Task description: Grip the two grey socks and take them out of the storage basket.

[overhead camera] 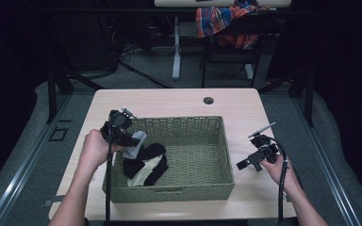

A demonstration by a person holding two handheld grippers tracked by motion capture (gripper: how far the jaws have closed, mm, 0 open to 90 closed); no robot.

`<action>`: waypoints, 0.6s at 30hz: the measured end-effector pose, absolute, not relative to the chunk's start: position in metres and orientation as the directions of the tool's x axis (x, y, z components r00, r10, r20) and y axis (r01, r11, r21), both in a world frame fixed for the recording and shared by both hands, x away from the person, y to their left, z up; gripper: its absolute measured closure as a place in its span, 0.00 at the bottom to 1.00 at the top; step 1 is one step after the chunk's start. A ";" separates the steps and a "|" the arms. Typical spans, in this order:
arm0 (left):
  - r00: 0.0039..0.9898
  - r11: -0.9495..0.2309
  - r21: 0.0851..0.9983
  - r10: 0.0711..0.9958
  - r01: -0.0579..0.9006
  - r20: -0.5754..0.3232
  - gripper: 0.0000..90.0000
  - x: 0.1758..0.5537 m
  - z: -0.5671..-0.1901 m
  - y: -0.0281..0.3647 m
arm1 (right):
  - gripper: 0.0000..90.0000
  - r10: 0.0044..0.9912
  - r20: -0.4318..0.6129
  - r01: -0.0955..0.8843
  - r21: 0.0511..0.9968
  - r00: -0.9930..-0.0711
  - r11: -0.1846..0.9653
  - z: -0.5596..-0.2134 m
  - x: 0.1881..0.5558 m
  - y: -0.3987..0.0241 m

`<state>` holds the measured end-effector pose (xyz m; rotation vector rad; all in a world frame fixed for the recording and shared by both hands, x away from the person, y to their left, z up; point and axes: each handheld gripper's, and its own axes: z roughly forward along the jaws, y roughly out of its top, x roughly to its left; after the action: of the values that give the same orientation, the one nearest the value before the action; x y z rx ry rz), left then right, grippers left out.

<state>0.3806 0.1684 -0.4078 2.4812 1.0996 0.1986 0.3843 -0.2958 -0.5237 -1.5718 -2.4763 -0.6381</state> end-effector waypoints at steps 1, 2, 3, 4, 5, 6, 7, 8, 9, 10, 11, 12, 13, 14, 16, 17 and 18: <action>0.671 -0.594 0.438 0.741 0.675 -0.029 0.80 0.379 -0.403 0.172 | 0.06 0.820 0.335 0.882 0.261 -0.463 0.392 -0.523 0.386 -0.297; 0.671 -0.594 0.438 0.741 0.675 -0.029 0.80 0.379 -0.403 0.172 | 0.06 0.818 0.331 0.879 0.252 -0.472 0.405 -0.522 0.387 -0.298; 0.665 -0.588 0.446 0.746 0.675 -0.021 0.80 0.378 -0.400 0.175 | 0.06 0.817 0.335 0.880 0.254 -0.469 0.401 -0.522 0.386 -0.298; 0.664 -0.589 0.442 0.747 0.677 -0.022 0.80 0.378 -0.399 0.177 | 0.06 0.819 0.337 0.882 0.257 -0.464 0.394 -0.522 0.386 -0.298; 0.659 -0.584 0.446 0.752 0.679 -0.018 0.80 0.377 -0.398 0.179 | 0.06 0.821 0.334 0.883 0.260 -0.463 0.392 -0.523 0.386 -0.298; 0.659 -0.584 0.446 0.752 0.679 -0.018 0.80 0.377 -0.398 0.179 | 0.06 0.821 0.334 0.883 0.260 -0.463 0.392 -0.523 0.386 -0.298; 0.652 -0.580 0.446 0.758 0.682 -0.011 0.80 0.376 -0.395 0.183 | 0.06 0.822 0.333 0.883 0.260 -0.461 0.390 -0.523 0.386 -0.298; 0.646 -0.574 0.449 0.764 0.685 -0.007 0.80 0.376 -0.394 0.184 | 0.06 0.830 0.344 0.892 0.282 -0.439 0.354 -0.525 0.384 -0.296; 0.644 -0.574 0.448 0.765 0.685 -0.004 0.80 0.376 -0.393 0.186 | 0.06 0.829 0.344 0.891 0.281 -0.440 0.356 -0.524 0.384 -0.296; 0.638 -0.568 0.451 0.770 0.689 -0.004 0.80 0.375 -0.391 0.188 | 0.06 0.823 0.335 0.884 0.265 -0.458 0.384 -0.523 0.385 -0.297; 0.633 -0.563 0.455 0.774 0.690 -0.003 0.80 0.374 -0.390 0.191 | 0.06 0.818 0.329 0.879 0.251 -0.472 0.406 -0.522 0.386 -0.298; 0.628 -0.558 0.457 0.778 0.693 -0.002 0.80 0.374 -0.389 0.193 | 0.06 0.820 0.333 0.882 0.258 -0.465 0.395 -0.522 0.386 -0.298; 0.623 -0.554 0.458 0.782 0.695 0.000 0.80 0.373 -0.388 0.195 | 0.06 0.822 0.336 0.884 0.264 -0.459 0.385 -0.523 0.385 -0.297; 0.617 -0.550 0.459 0.787 0.698 0.003 0.80 0.373 -0.386 0.199 | 0.06 0.820 0.342 0.885 0.263 -0.459 0.385 -0.523 0.385 -0.297; 0.603 -0.537 0.461 0.798 0.706 0.006 0.80 0.372 -0.385 0.205 | 0.06 0.818 0.340 0.883 0.260 -0.464 0.392 -0.523 0.386 -0.298; 0.603 -0.537 0.461 0.798 0.706 0.006 0.80 0.372 -0.385 0.205 | 0.06 0.818 0.340 0.883 0.260 -0.464 0.392 -0.523 0.386 -0.298; 0.594 -0.531 0.459 0.805 0.712 0.009 0.80 0.372 -0.384 0.209 | 0.06 0.829 0.339 0.889 0.275 -0.445 0.365 -0.524 0.384 -0.296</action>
<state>0.3717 0.2086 -0.3839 2.4146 1.2160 0.3072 0.3843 -0.2962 -0.5239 -1.5686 -2.4745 -0.6386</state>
